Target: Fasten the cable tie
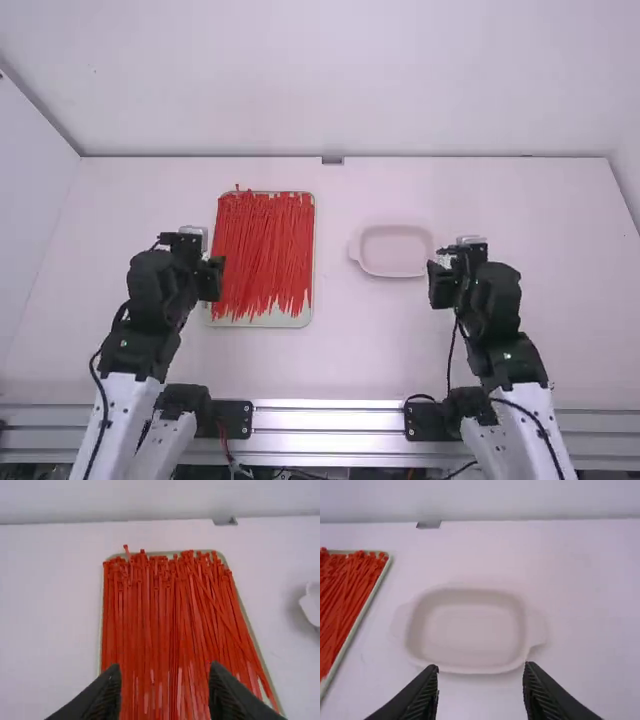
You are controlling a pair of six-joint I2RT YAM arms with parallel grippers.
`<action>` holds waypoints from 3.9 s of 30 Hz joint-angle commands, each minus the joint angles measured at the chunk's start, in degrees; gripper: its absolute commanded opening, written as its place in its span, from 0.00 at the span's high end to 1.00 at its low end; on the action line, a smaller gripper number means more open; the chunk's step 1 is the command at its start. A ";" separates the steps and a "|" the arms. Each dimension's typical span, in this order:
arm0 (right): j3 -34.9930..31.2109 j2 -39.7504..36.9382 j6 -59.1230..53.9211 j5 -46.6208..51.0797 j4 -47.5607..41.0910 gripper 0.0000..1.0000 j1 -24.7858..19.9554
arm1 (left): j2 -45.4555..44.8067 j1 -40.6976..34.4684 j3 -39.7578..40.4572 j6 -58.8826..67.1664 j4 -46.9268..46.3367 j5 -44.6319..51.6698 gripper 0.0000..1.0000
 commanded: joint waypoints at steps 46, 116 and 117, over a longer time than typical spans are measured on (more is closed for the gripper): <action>33.55 26.77 5.64 -2.82 -28.35 0.02 9.07 | 42.66 -1.92 42.69 -6.56 -27.08 6.56 0.01; 32.57 31.12 6.29 -5.64 -27.32 0.02 8.44 | 83.82 -2.29 53.46 -8.52 4.42 9.81 0.39; 32.57 31.12 6.29 -5.60 -27.34 0.02 8.50 | 83.97 -2.29 53.46 -8.72 4.42 9.81 0.39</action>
